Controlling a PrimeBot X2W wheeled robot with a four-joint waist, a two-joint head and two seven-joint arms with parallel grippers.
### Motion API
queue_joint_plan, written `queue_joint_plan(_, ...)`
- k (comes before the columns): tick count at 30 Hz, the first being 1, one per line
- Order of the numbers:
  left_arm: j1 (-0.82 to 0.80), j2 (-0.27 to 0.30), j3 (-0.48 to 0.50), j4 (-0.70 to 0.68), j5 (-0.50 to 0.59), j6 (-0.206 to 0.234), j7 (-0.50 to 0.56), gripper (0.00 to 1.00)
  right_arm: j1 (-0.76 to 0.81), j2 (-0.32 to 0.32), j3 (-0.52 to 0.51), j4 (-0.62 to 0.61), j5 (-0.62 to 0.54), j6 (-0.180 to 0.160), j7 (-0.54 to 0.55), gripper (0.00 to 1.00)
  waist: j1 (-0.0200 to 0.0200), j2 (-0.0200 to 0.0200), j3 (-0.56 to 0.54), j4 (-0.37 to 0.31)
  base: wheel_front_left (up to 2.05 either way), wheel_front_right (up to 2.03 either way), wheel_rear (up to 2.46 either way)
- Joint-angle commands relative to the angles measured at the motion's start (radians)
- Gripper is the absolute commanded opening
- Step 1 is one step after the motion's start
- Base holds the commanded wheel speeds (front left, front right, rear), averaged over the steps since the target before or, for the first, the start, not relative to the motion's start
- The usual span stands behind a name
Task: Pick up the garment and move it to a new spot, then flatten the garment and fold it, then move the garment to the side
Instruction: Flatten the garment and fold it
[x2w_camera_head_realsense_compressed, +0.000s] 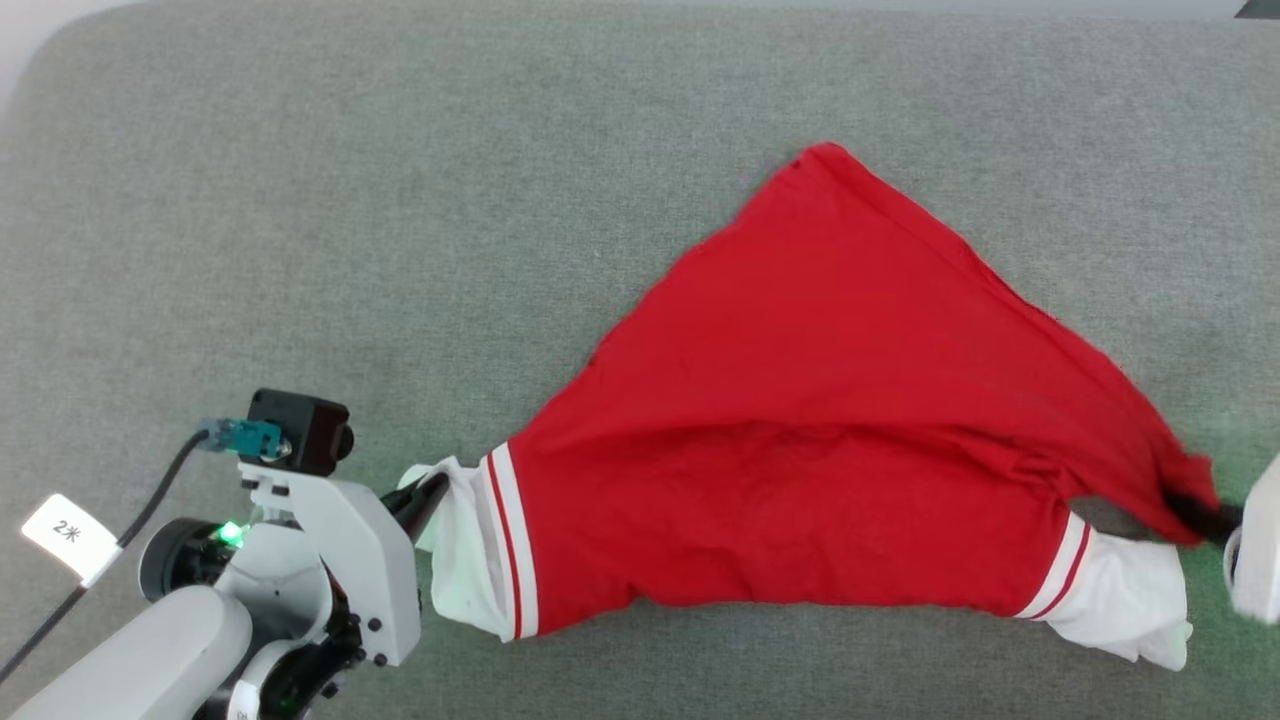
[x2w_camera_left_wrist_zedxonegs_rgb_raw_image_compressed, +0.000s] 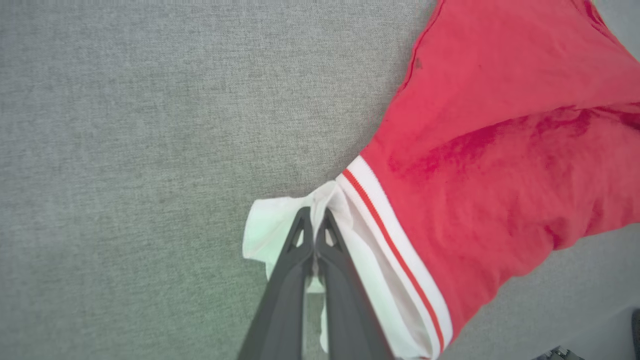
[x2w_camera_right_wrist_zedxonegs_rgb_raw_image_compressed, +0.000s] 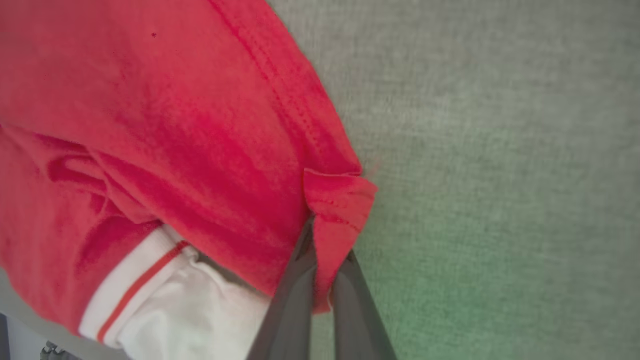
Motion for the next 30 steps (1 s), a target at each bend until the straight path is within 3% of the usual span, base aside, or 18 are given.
queue_joint_plan(1,-0.005,-0.001,0.001,0.005,0.006,-0.005,-0.006,0.00,0.053,0.023,-0.012,-0.012,-0.027,-0.002,0.019,0.00,0.0000,-0.0001,0.001,-0.002,0.00,0.00,0.00)
queue_joint_plan(7,-0.017,-0.013,-0.004,0.021,0.007,-0.020,-0.010,0.00,0.144,0.099,-0.055,-0.018,-0.161,-0.002,-0.019,0.00,0.0000,-0.0001,0.008,-0.006,0.00,0.00,0.00)
queue_joint_plan(8,-0.019,-0.014,-0.004,0.025,0.007,-0.024,-0.011,0.00,0.149,0.106,-0.049,-0.010,-0.175,-0.002,-0.025,0.14,0.0000,-0.0001,0.007,-0.007,0.00,0.00,0.00)
queue_joint_plan(9,-0.020,-0.016,-0.005,0.029,0.007,-0.026,-0.011,0.00,0.149,0.117,-0.048,-0.005,-0.182,-0.003,-0.034,0.99,0.0000,-0.0001,0.006,-0.007,0.00,0.00,0.00)
queue_joint_plan(15,-0.017,-0.015,-0.007,0.040,0.009,-0.030,-0.015,0.00,0.143,0.117,-0.048,-0.062,-0.184,-0.003,-0.042,1.00,0.0000,-0.0001,-0.005,-0.012,0.00,0.00,0.00)
queue_joint_plan(22,0.003,-0.012,-0.009,0.033,0.003,-0.029,-0.023,0.00,0.142,0.094,-0.117,-0.283,-0.113,-0.002,-0.018,1.00,0.0000,-0.0001,-0.022,-0.013,0.00,0.00,0.00)
queue_joint_plan(27,0.008,-0.020,-0.014,0.029,0.003,-0.030,-0.026,0.00,0.064,0.129,-0.152,-0.394,-0.082,-0.002,-0.030,1.00,0.0000,-0.0001,-0.024,-0.003,0.00,0.00,0.00)
queue_joint_plan(30,-0.002,-0.029,-0.019,0.029,0.006,-0.034,-0.024,0.00,-0.022,0.119,-0.103,-0.394,-0.110,-0.001,-0.060,1.00,0.0000,-0.0001,-0.020,0.010,0.00,0.00,0.00)
